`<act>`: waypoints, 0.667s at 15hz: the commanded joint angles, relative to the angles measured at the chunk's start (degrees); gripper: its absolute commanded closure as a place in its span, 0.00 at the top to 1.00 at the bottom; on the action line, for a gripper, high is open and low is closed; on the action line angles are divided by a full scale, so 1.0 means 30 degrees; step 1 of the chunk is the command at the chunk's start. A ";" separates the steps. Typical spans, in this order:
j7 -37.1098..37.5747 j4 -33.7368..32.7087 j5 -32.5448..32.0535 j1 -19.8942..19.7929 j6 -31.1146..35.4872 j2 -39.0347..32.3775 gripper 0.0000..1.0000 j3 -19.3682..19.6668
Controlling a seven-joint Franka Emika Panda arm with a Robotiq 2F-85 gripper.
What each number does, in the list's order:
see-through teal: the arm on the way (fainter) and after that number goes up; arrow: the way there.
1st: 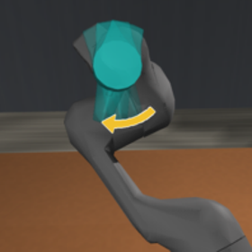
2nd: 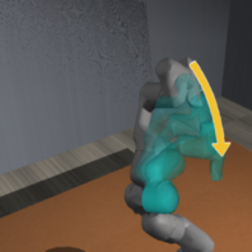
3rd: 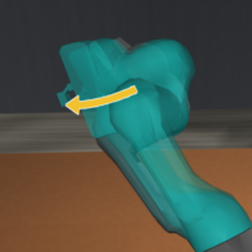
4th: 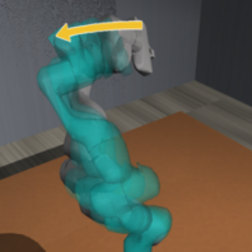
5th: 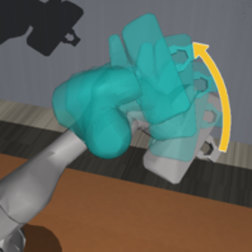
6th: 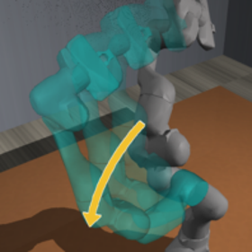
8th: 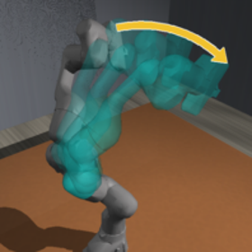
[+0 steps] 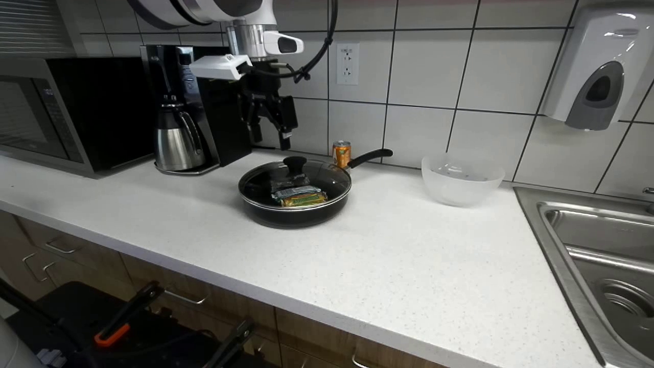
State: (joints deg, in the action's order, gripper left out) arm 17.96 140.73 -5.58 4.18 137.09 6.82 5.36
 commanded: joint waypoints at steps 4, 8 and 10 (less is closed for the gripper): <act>-0.2896 0.2116 0.0448 -0.0775 -0.1625 0.3240 1.00 -0.0636; -0.3862 0.2796 0.0325 -0.0802 -0.2049 0.4339 1.00 -0.0648; -0.4162 0.2928 0.0400 -0.0807 -0.2367 0.4624 1.00 -0.0620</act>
State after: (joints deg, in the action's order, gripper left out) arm 8.64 147.60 -5.53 3.77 132.37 16.92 5.09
